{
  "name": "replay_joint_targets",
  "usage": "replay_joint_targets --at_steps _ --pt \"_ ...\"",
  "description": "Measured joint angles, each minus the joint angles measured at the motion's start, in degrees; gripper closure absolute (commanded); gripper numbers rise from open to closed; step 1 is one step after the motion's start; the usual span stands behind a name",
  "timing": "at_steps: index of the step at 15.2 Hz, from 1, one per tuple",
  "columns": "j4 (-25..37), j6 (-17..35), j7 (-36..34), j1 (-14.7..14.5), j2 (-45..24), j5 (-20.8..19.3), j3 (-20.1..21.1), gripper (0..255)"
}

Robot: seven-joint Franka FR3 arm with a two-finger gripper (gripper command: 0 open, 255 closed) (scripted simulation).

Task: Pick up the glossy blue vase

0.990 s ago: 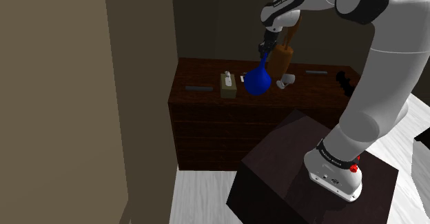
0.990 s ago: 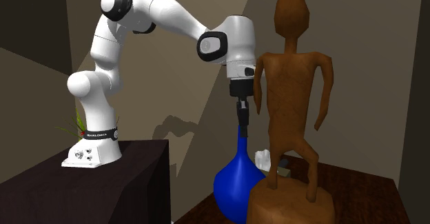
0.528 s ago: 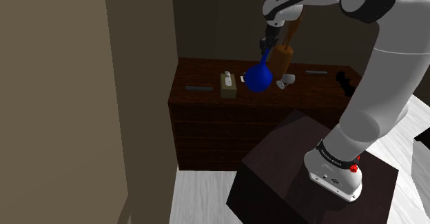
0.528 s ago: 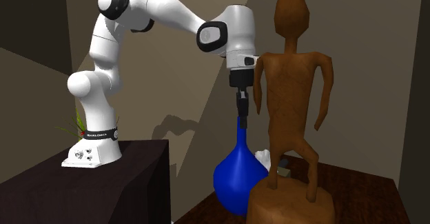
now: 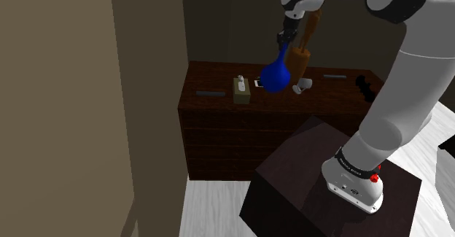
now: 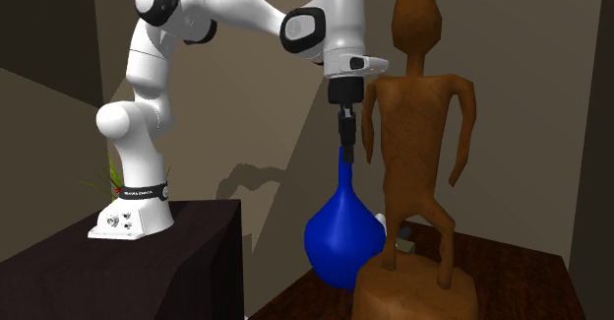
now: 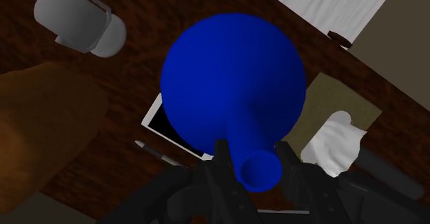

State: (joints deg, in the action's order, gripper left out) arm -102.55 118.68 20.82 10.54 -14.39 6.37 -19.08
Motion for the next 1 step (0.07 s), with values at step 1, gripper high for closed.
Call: replay_joint_targets --at_steps 1 --pt "0.3 -0.5 -0.1 0.0 0.2 -0.1 0.0 255"
